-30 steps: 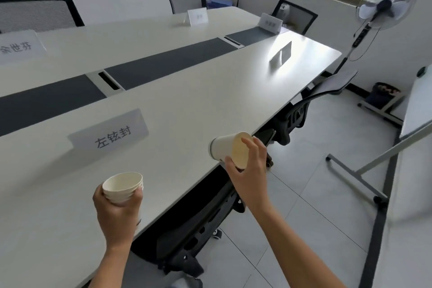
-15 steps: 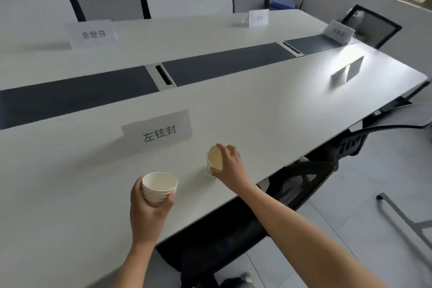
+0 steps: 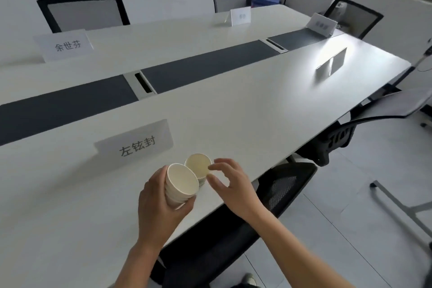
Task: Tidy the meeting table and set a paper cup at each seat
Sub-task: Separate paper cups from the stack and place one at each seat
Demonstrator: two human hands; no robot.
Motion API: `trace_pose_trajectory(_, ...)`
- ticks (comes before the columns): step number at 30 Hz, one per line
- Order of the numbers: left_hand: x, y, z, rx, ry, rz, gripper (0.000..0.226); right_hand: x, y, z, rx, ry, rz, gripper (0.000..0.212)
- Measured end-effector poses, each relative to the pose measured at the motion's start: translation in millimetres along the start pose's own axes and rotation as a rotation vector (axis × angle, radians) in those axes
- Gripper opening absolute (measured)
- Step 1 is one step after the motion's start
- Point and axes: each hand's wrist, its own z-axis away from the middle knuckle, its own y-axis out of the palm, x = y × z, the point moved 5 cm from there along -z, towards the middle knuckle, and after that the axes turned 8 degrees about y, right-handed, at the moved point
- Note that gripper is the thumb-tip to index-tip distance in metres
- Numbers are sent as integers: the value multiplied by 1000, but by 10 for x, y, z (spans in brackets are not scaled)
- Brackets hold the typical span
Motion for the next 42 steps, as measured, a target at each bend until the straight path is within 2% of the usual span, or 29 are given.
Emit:
trace_pose_trajectory(4,-586,460,-174,145,249,-85,76,-177,-414,294,-5,-122,-42,45)
trace_pose_trajectory(10,-1460,1368,-197,315,476,-97,73,-831,-1333,589,-219,-90,-37,31)
trace_pose_trajectory(15,-2273,2022,-125,276,739,-150,68,-1330,-2094,966,-309,-23,-22,35)
trace_pose_trajectory(18,-2694,2422,-16,293,827,-94,68,-1601,-2502,1162,-402,28,-5,35)
trace_pose_trajectory(22,-3140,3007,265,382,850,38,68,-1973,-2990,1421,-526,111,39,29)
trace_pose_trajectory(26,-3461,3440,547,465,856,109,65,-2356,-3330,1656,-522,227,-5,17)
trace_pose_trajectory(30,-3626,3805,625,522,872,138,71,-2672,-3529,1683,-540,287,-49,14)
trace_pose_trajectory(37,-3778,4507,264,564,790,148,69,-3149,-3955,1164,-490,365,-43,9)
trace_pose_trajectory(39,-3892,4794,50,573,772,163,67,-3299,-4195,922,-497,372,-28,3)
trace_pose_trajectory(42,-4098,5237,-343,586,748,202,65,-3467,-4614,538,-544,381,-41,5)
